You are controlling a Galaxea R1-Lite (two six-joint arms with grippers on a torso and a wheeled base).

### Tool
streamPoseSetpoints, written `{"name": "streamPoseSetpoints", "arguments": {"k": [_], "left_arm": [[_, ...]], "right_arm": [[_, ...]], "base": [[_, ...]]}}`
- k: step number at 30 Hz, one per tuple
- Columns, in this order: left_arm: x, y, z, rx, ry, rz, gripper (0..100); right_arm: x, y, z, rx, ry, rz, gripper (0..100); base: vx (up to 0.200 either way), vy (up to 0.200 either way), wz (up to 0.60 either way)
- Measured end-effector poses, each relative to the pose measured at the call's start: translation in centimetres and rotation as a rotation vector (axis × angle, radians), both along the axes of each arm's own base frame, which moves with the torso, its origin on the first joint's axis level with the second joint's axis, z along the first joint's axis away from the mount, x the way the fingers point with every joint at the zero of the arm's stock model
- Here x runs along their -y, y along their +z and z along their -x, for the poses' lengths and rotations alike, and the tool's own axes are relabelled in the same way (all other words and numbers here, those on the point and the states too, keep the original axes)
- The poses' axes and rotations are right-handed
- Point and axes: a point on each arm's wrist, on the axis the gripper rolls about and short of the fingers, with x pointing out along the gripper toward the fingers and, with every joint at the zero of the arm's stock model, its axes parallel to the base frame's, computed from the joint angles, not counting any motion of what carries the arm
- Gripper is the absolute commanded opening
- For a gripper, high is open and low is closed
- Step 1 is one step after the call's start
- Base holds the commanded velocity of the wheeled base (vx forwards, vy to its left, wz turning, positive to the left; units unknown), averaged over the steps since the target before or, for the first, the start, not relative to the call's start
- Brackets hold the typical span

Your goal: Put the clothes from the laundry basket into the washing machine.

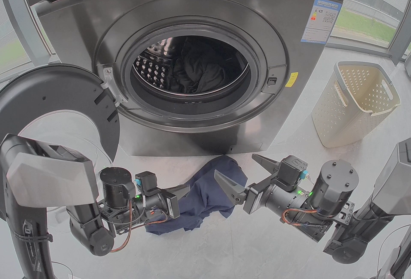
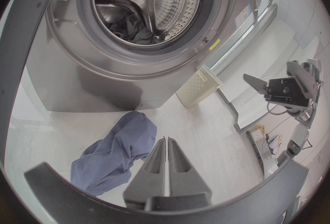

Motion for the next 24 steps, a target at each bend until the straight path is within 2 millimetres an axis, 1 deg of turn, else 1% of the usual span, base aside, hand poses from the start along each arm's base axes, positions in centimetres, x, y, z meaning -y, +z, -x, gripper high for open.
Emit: {"name": "streamPoseSetpoints", "arguments": {"k": [1,6,11,12,19,24], "left_arm": [[-0.1,-0.3,-0.4,-0.004,0.006,-0.001,100],[-0.4,-1.7,-1.2,-0.031,0.03,-0.01,100],[-1.0,-3.7,-1.7,-0.081,0.057,-0.042,100],[-1.3,-4.5,-1.8,-0.099,0.067,-0.053,100],[-2.0,-7.1,-2.5,-0.152,0.095,-0.084,100],[-2.3,-9.0,-3.4,-0.166,0.122,-0.106,100]], "right_arm": [[0.0,0.0,0.0,-0.001,0.0,0.0,100],[0.1,-0.1,0.2,-0.006,0.004,0.004,100],[0.1,-0.2,0.3,-0.009,0.005,0.006,100],[0.1,-0.2,0.3,-0.009,0.005,0.006,100],[0.1,-0.2,0.4,-0.014,0.006,0.002,100],[0.0,-0.2,0.5,-0.014,0.009,0.001,100]], "base": [[0.0,0.0,0.0],[0.0,0.0,0.0],[0.0,0.0,0.0],[0.0,0.0,0.0],[0.0,0.0,0.0],[0.0,0.0,0.0]]}}
